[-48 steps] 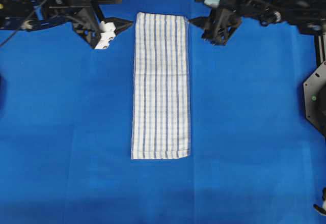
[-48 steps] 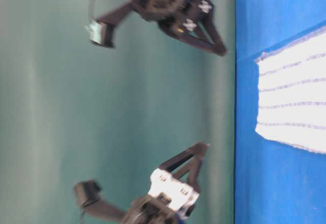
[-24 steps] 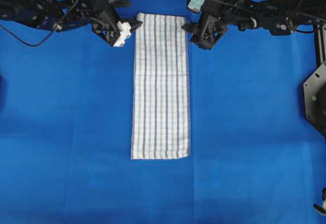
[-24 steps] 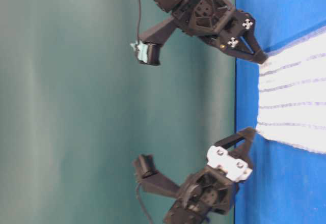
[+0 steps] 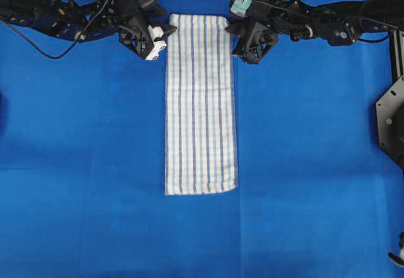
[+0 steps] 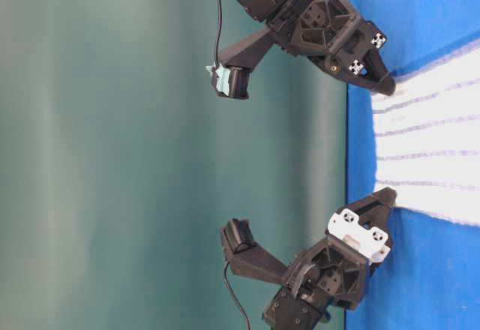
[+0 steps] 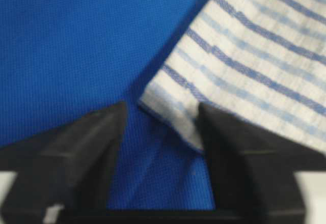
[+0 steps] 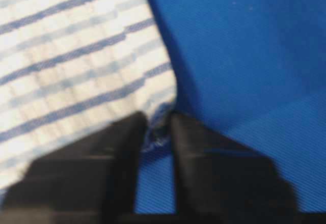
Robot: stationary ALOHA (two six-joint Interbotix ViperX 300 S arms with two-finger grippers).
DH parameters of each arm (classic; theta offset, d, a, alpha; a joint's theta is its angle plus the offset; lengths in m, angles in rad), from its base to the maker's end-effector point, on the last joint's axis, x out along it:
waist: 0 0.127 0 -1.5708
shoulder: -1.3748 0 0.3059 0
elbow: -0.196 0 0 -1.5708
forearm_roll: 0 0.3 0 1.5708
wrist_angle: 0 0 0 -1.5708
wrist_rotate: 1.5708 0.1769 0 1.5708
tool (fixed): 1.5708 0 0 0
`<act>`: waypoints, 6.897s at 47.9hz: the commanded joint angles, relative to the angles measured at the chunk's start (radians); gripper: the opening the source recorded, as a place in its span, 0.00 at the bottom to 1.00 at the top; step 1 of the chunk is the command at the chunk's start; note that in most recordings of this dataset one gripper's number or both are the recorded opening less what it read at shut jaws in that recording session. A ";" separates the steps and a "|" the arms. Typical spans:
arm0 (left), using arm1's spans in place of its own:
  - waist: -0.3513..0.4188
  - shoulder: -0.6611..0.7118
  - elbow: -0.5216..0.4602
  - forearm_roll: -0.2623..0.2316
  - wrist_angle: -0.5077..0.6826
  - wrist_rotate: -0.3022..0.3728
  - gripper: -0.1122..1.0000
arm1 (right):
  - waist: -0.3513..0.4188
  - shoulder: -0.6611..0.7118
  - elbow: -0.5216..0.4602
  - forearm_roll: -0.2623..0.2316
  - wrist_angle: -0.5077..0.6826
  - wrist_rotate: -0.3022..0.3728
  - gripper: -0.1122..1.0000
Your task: Fold the blue towel.
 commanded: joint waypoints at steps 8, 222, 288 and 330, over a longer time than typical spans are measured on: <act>-0.028 0.005 -0.020 0.003 0.003 0.008 0.20 | 0.021 -0.014 -0.009 0.003 -0.005 -0.002 0.36; -0.506 -1.281 0.565 0.012 0.379 0.084 0.74 | 0.310 -1.278 0.454 -0.043 0.342 0.040 0.96; -0.474 -1.516 0.716 0.012 0.436 0.086 0.74 | 0.321 -1.301 0.597 -0.002 0.233 0.048 0.95; -0.474 -1.516 0.716 0.012 0.436 0.086 0.74 | 0.333 -1.298 0.597 -0.002 0.235 0.048 0.95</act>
